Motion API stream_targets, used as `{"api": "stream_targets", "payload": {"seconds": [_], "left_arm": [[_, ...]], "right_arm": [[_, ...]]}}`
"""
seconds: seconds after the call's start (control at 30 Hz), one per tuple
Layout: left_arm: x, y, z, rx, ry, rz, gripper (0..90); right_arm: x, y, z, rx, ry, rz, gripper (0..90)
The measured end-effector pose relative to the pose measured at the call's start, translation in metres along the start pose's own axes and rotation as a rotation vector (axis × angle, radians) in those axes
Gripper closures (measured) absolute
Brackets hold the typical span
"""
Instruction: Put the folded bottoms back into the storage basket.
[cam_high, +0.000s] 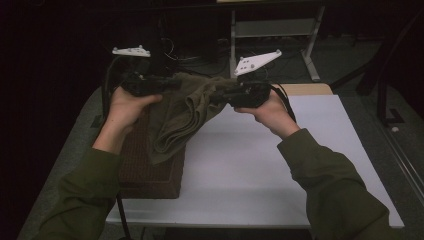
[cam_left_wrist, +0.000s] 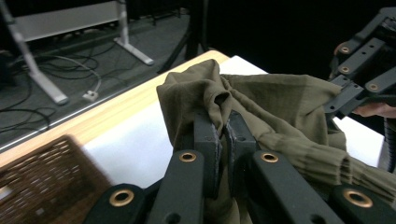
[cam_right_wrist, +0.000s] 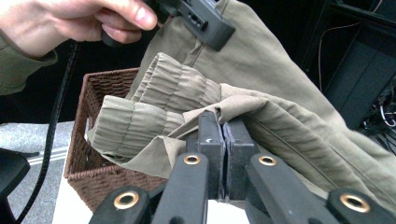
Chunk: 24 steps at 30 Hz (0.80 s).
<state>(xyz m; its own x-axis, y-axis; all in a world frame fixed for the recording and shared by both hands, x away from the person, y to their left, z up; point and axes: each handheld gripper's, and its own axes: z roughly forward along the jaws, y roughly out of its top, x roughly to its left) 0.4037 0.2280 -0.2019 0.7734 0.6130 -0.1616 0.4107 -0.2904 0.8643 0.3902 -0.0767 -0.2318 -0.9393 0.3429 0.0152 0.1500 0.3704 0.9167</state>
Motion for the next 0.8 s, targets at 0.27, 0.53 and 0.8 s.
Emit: {"api": "stream_targets", "payload": {"seconds": [0.27,0.53,0.8], "left_arm": [[0.031,-0.014,-0.033,-0.019,0.084,-0.041,85.2],[0.061,-0.034,-0.061,-0.023,0.163,-0.096,85.1],[0.090,-0.055,-0.080,-0.005,0.260,-0.153,85.1]], "right_arm": [[0.005,0.009,0.029,0.021,0.026,-0.008,87.7],[0.013,0.014,0.061,0.047,0.063,-0.015,87.7],[0.021,0.012,0.095,0.072,0.104,-0.018,87.6]]}}
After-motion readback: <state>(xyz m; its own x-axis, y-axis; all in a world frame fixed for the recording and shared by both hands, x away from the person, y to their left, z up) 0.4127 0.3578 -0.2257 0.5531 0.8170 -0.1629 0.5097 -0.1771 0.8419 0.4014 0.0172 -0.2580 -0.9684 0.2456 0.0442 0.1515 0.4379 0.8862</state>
